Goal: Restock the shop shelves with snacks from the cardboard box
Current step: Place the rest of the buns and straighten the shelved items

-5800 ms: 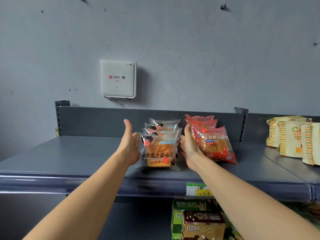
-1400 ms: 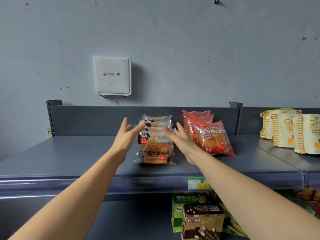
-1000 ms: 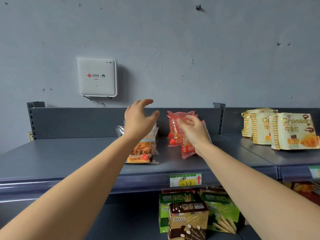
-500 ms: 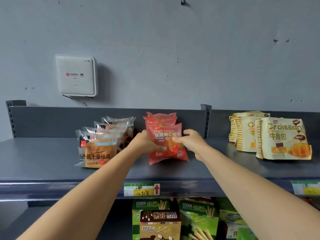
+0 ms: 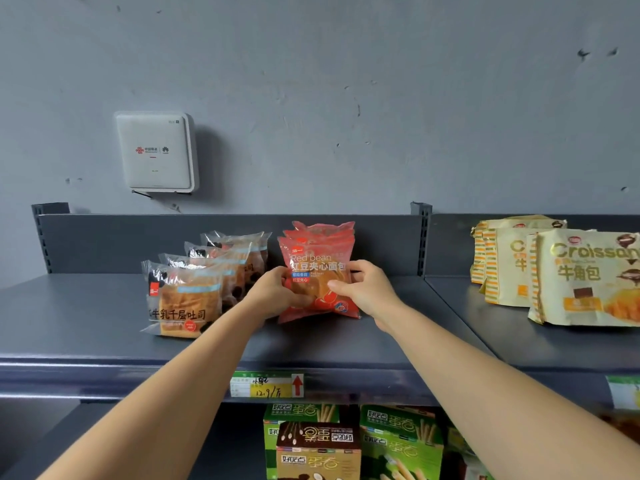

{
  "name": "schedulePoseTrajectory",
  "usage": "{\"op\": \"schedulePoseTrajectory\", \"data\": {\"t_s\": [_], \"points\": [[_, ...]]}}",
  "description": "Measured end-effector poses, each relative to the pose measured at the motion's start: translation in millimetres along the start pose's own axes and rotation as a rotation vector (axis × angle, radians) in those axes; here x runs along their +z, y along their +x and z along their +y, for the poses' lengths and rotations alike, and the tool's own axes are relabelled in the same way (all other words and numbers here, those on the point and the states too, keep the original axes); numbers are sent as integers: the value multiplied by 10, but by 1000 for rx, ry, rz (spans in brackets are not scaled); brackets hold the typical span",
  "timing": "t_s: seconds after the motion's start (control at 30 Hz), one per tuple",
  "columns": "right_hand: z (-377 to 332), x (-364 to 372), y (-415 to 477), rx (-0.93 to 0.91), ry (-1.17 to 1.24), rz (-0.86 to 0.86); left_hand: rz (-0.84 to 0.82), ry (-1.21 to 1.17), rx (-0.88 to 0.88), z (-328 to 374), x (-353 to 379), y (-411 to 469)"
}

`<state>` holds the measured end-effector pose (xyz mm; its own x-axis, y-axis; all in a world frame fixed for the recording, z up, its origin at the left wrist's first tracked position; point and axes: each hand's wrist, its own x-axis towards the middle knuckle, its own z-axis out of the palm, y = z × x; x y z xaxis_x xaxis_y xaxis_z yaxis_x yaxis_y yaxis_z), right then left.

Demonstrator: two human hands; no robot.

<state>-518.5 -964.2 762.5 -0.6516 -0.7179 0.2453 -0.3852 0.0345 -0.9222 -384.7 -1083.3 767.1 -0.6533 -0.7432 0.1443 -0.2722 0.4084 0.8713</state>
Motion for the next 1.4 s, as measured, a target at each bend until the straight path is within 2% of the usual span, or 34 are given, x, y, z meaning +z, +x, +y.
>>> {"op": "schedulePoseTrajectory", "data": {"t_s": [0.2, 0.37, 0.5, 0.67, 0.77, 0.9, 1.07, 1.13, 1.3, 1.4], "points": [[23, -19, 72, -11, 43, -25, -206, -141, 13, -56, -72, 137], [12, -39, 137, 7, 62, -93, -247, -130, 69, -67, -85, 198], [47, -48, 244, 91, 104, -301, -341, -178, 59, -96, -124, 280], [97, -56, 308, 81, 30, -276, -355, -201, 94, -90, -74, 321], [101, -102, 346, 77, 88, -330, -433, -333, 132, -139, -121, 381], [1, -95, 413, 146, 193, -311, -498, -528, 139, -92, -144, 406], [-37, -61, 531, 169, 309, -317, -633, -366, 111, -100, -154, 466], [-27, -29, 538, 153, 313, -332, -630, -295, 103, -93, -150, 462], [39, 36, 636, 172, 299, -195, -515, -302, 126, -54, -90, 432], [-51, 74, 592, 52, 267, -81, -403, -311, 191, -54, -90, 435]]}}
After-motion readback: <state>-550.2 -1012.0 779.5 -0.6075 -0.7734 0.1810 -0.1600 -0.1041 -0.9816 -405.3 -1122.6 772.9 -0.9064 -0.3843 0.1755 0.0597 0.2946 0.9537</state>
